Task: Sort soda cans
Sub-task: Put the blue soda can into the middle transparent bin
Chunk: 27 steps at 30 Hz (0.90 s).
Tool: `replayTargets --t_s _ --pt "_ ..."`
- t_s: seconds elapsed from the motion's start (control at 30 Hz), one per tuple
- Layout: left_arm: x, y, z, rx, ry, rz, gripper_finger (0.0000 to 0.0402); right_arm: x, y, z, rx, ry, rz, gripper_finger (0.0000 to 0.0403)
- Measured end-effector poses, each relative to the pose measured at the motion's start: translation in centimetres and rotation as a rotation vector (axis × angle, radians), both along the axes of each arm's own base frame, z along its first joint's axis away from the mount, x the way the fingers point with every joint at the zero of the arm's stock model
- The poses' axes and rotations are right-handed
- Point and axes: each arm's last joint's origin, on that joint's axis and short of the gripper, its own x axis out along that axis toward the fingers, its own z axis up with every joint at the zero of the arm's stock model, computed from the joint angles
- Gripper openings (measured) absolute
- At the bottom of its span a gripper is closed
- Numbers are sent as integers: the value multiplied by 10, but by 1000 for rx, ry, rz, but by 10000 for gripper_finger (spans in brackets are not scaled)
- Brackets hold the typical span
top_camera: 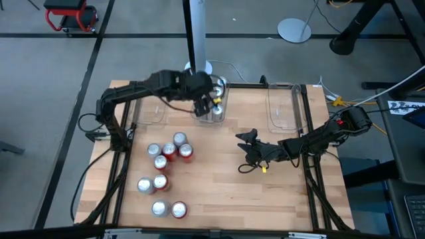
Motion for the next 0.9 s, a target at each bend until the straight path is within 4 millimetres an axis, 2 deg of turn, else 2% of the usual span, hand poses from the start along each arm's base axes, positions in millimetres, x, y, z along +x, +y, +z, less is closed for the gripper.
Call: replayTargets --t_s 0.17,0.43,0.73,0.9 --pt "-5 21 -1 -59 -13 20 233 0 0 0 -1 0 -2 310" --pt "-5 33 -4 -159 -36 -29 233 0 0 0 -2 0 -3 310" --pt "14 52 -34 -190 55 -15 233 0 0 0 -3 5 -3 310" --pt "16 61 -42 -200 78 7 233 -1 0 -1 -6 12 -6 310"
